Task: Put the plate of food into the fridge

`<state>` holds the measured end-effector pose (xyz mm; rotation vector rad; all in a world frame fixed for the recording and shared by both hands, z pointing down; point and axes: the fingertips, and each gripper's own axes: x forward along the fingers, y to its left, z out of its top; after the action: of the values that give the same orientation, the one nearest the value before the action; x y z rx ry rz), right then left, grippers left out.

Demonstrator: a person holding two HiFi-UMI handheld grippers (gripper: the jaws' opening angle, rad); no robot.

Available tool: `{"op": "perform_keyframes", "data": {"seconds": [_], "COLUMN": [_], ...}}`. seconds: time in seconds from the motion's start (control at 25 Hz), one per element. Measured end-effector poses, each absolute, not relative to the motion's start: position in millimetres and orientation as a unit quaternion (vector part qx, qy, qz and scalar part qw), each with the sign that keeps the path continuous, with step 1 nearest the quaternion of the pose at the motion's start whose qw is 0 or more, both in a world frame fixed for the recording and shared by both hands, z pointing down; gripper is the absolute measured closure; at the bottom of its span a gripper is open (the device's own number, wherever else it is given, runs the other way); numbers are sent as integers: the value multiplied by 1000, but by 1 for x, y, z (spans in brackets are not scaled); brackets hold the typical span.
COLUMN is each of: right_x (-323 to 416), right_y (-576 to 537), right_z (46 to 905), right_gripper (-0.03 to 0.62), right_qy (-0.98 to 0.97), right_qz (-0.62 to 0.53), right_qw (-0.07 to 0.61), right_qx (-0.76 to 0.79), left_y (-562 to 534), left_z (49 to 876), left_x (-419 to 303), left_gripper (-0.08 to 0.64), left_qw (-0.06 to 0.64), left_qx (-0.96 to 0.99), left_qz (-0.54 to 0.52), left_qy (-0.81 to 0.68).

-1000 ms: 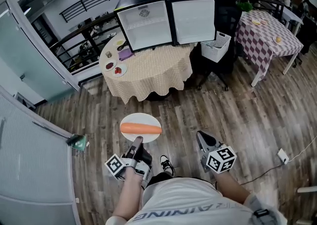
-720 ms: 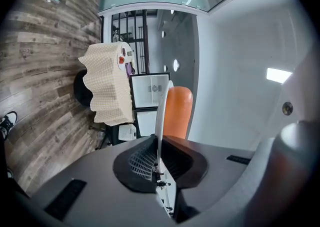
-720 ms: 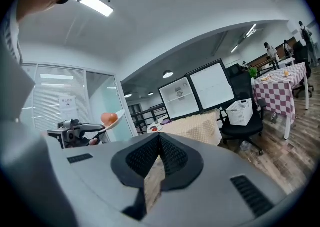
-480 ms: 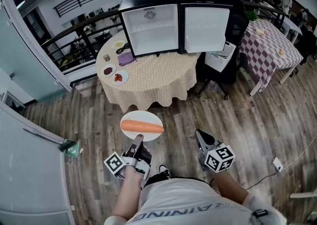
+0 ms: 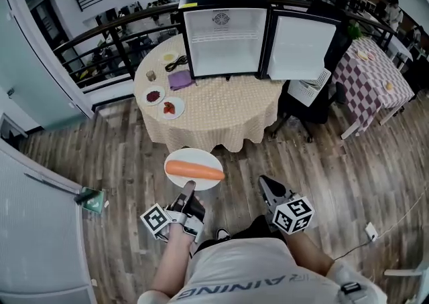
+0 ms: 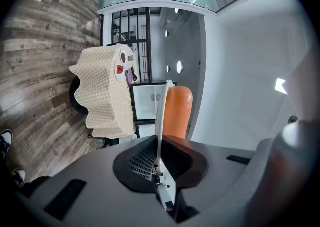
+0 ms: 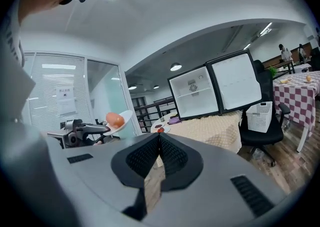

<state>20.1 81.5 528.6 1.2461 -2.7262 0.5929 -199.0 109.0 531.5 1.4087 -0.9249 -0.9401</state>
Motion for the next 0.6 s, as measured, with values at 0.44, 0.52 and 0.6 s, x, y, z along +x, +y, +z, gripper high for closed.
{"op": "perform_keyframes", "data": {"seconds": [0.44,0.52,0.6], "right_x": [-3,-7,-8], "right_y": [-1,-23,-46], "right_z": [535,536,537], "right_gripper": [570,570,570], "right_qy": [-896,-898,-900], "right_qz": [196,197,199], "right_qw": [43,42,42], "right_qx": [397,391,385], "left_y": [31,10,-11], "left_z": [539,539,538], "left_x": [-217,-220,-220], "left_gripper": [534,534,534], "left_qw": [572,569,566], "left_qx": [594,593,590], "left_qz": [-404,-407,-409], "left_qy": [-396,-399,-404]}}
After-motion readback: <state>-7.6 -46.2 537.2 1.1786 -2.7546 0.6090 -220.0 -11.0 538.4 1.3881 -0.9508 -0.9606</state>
